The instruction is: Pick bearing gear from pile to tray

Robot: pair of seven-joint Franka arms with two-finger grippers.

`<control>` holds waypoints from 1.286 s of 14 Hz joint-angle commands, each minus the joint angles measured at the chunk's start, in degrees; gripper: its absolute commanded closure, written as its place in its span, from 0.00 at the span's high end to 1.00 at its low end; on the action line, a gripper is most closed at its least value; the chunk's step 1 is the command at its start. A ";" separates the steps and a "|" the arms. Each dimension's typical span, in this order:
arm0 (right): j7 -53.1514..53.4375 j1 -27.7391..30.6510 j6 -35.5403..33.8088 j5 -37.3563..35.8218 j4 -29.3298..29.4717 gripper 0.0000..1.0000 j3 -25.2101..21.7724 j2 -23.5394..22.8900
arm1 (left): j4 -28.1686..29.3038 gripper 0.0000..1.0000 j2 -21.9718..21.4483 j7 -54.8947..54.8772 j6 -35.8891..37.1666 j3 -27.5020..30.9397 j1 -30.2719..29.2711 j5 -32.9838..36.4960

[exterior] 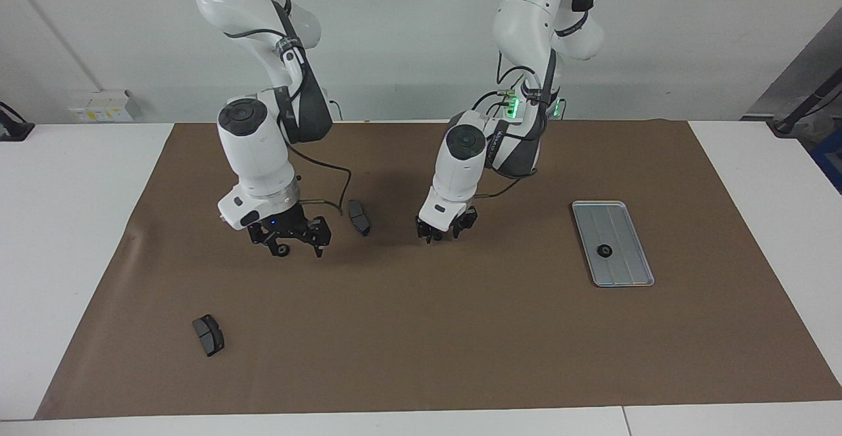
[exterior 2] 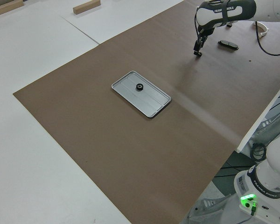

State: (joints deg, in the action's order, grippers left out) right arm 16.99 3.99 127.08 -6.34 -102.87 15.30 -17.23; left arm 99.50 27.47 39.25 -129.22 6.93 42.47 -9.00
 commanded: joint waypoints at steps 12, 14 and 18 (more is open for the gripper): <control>-17.07 6.73 7.56 -0.95 -14.28 0.87 0.70 -0.25 | 4.56 0.37 -1.90 0.56 -2.79 0.89 1.83 0.91; -17.69 7.09 7.56 -0.95 -14.81 0.80 0.70 -0.17 | 4.56 0.29 -1.90 0.56 -2.79 0.89 1.83 0.91; -18.04 7.17 7.30 -0.95 -16.48 0.77 0.61 0.45 | 4.56 0.17 -1.90 0.56 -2.79 0.89 1.83 0.91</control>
State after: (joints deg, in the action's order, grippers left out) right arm 0.20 10.08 133.39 -6.34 -116.89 15.25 -18.31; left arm 101.66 27.22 39.25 -130.80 6.96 43.21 -8.91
